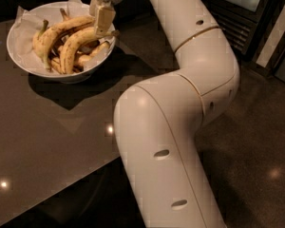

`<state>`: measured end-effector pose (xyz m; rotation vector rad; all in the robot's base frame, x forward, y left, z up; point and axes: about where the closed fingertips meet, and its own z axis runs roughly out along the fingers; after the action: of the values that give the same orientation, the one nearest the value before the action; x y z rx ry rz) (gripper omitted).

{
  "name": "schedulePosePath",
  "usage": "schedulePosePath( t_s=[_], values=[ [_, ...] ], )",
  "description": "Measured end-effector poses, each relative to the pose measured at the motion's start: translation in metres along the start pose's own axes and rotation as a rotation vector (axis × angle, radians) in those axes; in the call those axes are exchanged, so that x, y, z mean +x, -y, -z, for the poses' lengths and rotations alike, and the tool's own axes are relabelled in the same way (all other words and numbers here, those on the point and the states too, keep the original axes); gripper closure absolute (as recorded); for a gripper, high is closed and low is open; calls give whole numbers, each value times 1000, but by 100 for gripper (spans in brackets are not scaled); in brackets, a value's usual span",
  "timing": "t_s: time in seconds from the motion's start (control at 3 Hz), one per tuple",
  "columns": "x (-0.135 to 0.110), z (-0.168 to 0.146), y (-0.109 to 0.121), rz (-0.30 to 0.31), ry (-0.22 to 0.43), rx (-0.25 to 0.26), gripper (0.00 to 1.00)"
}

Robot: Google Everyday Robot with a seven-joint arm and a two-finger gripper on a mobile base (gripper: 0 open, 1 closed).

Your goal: Pick banana from white bowl

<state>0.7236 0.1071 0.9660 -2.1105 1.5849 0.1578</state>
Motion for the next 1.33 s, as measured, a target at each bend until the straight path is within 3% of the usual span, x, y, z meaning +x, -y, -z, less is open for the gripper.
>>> schedulePosePath(
  t_s=[0.33,0.67,1.0,1.33],
  values=[
    [-4,-11,0,-23,6,-19,48],
    [-6,-22,-2,-46,9,-43,48],
    [-5,-34,-4,-63,8,-67,40],
    [-2,-43,-6,-72,4,-85,40]
  ],
)
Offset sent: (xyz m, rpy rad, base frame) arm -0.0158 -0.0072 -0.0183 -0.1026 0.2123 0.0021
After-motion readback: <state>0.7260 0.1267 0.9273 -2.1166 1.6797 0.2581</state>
